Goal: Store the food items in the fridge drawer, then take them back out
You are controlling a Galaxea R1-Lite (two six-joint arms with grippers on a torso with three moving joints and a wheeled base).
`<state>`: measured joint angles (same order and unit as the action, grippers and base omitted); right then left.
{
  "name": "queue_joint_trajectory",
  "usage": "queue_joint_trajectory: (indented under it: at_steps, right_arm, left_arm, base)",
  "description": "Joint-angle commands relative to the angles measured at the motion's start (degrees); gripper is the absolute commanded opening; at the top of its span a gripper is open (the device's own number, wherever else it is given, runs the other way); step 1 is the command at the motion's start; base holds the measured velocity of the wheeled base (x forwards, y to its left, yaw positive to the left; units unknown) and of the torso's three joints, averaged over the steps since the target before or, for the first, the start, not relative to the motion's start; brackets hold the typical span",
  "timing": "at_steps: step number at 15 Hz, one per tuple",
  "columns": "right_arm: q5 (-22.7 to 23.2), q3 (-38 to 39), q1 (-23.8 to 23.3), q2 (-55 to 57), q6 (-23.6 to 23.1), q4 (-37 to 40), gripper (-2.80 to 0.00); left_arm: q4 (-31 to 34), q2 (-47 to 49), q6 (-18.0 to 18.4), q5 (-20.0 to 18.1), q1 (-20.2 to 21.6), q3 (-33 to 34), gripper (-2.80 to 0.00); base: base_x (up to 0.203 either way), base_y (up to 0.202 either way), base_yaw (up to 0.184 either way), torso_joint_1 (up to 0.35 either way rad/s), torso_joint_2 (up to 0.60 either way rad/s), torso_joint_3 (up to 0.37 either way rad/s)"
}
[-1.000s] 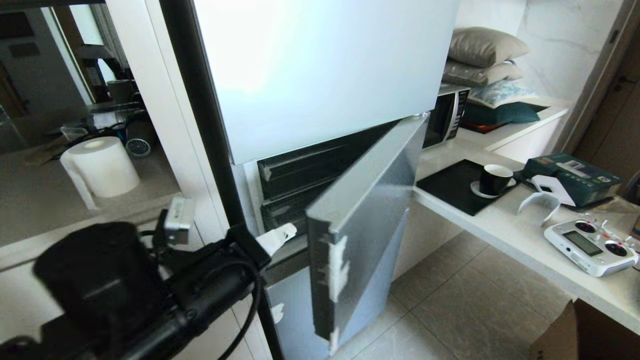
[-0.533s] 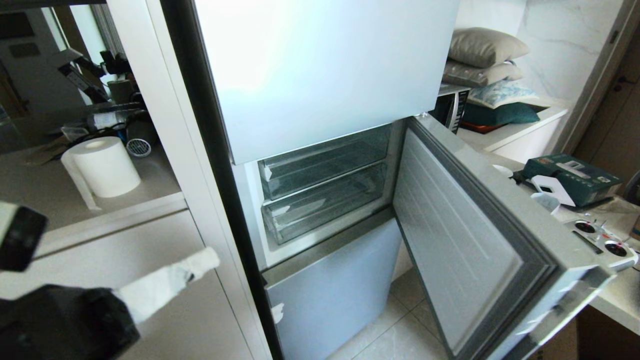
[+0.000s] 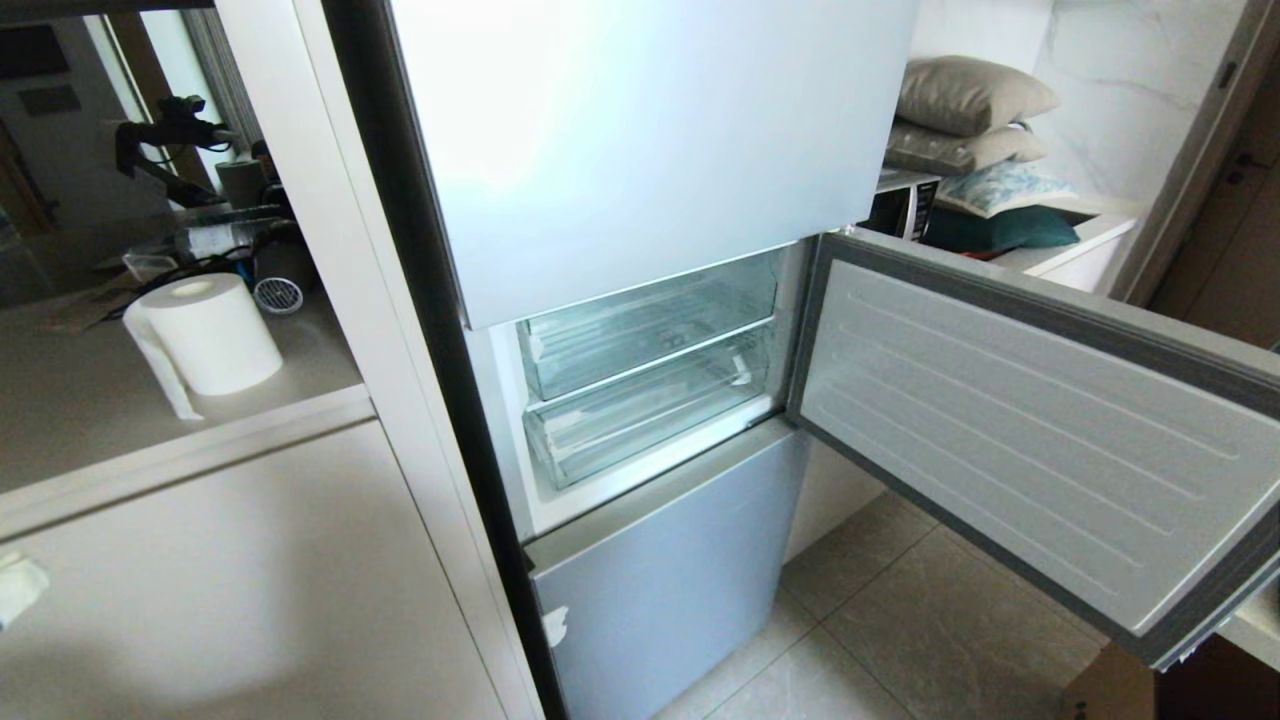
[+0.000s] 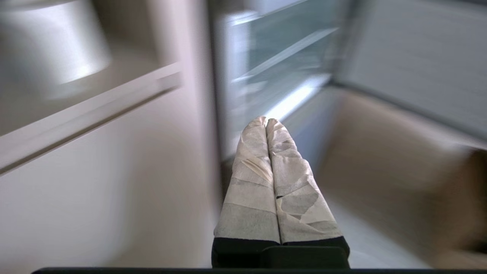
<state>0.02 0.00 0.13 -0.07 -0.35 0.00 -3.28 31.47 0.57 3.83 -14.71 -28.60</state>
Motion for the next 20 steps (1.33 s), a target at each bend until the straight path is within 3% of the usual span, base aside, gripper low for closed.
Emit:
queue_joint_trajectory:
  at_steps: [1, 5, 9, 13, 15, 17, 20]
  right_arm:
    - [-0.02, 0.00, 0.04, -0.01, 0.00, 0.00, -2.80]
    - [0.01, 0.00, 0.04, -0.01, -0.02, 0.00, -2.80]
    - [-0.02, 0.00, 0.04, -0.01, -0.04, 0.00, -2.80]
    - [-0.04, -0.81, -0.02, 1.29, -1.13, 1.56, -2.80]
    - [0.75, -2.35, 0.30, 9.17, -0.01, 2.75, -2.80]
    - [4.55, -9.21, 1.04, 19.82, 6.37, 3.02, -2.80]
    - [9.11, -16.31, 1.60, 34.99, 11.41, 0.11, -2.80]
  left_arm:
    - [1.33, -7.84, 0.90, 0.73, 7.87, 4.43, -2.80]
    - [13.61, -16.51, 5.36, 2.32, 17.18, 8.73, -2.80]
    - [15.27, -16.72, 6.19, 4.91, 17.43, 19.32, -2.80]
    - [15.79, -21.61, 7.65, -4.03, 16.07, 22.84, -2.80]
    - [15.77, -26.38, 9.13, -7.71, 14.71, 23.64, -2.80]
    - [15.76, -28.35, 9.35, -8.14, 14.53, 23.76, -2.80]
    - [15.76, -31.13, 9.36, -8.14, 14.62, 23.76, -2.80]
  base:
    - [0.000, 0.000, 0.000, 0.000, 0.00, 0.000]
    - [0.000, 0.000, 0.000, 0.000, 0.00, 0.000]
    - [0.000, 0.000, 0.000, 0.000, 0.00, 0.000]
    - [0.000, 0.000, 0.000, 0.000, 0.00, 0.000]
    - [0.000, 0.000, 0.000, 0.000, 0.00, 0.000]
    - [0.000, 0.000, 0.000, 0.000, 0.00, 0.000]
    - [0.000, 0.000, 0.000, 0.000, 0.00, 0.000]
